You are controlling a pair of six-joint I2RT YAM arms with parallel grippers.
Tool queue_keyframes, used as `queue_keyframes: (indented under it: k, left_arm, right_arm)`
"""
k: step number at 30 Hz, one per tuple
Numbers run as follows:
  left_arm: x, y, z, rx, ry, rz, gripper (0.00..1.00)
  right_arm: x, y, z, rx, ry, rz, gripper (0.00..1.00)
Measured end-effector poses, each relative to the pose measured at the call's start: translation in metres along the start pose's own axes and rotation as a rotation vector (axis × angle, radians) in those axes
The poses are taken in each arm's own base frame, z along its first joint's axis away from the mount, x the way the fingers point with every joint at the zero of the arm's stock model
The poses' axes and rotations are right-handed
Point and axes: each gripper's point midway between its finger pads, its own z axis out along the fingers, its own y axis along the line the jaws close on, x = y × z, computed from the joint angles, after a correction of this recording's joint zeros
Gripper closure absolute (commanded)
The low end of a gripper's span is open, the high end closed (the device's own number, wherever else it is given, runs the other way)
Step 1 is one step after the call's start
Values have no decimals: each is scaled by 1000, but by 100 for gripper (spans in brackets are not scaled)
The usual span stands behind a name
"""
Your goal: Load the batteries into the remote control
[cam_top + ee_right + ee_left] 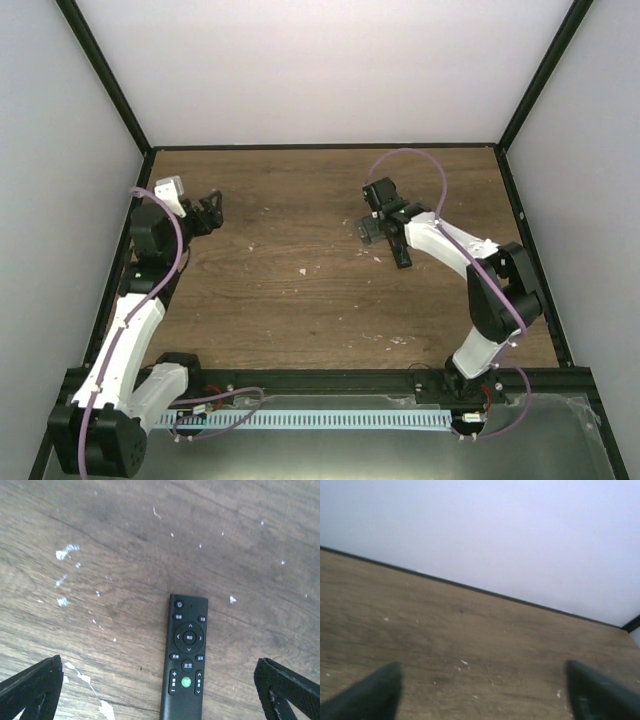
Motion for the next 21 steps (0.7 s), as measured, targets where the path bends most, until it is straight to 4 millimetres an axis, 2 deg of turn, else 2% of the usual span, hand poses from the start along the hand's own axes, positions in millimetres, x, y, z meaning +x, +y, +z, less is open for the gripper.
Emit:
queue_keyframes:
  k: [4, 9, 11, 15, 17, 21]
  left_arm:
    - [-14, 3, -9, -38, -58, 20, 0]
    - [-28, 9, -5, -101, -54, 37, 0]
    - [-32, 10, -3, -117, -55, 39, 0]
    - [-33, 14, -4, -141, -61, 37, 0]
    - [-33, 15, -4, -145, -61, 36, 0]
    - [-33, 15, -4, -148, -60, 35, 0]
  right_arm:
    - [-12, 1, -7, -18, -50, 15, 0]
    - [-32, 1, -25, -85, -137, 74, 0]
    - [-48, -5, -45, -111, -218, 110, 0]
    - [-86, -26, -100, -118, -422, 182, 0]
    - [-98, -34, -121, -112, -497, 202, 0]
    - [-106, -42, -135, -94, -551, 221, 0]
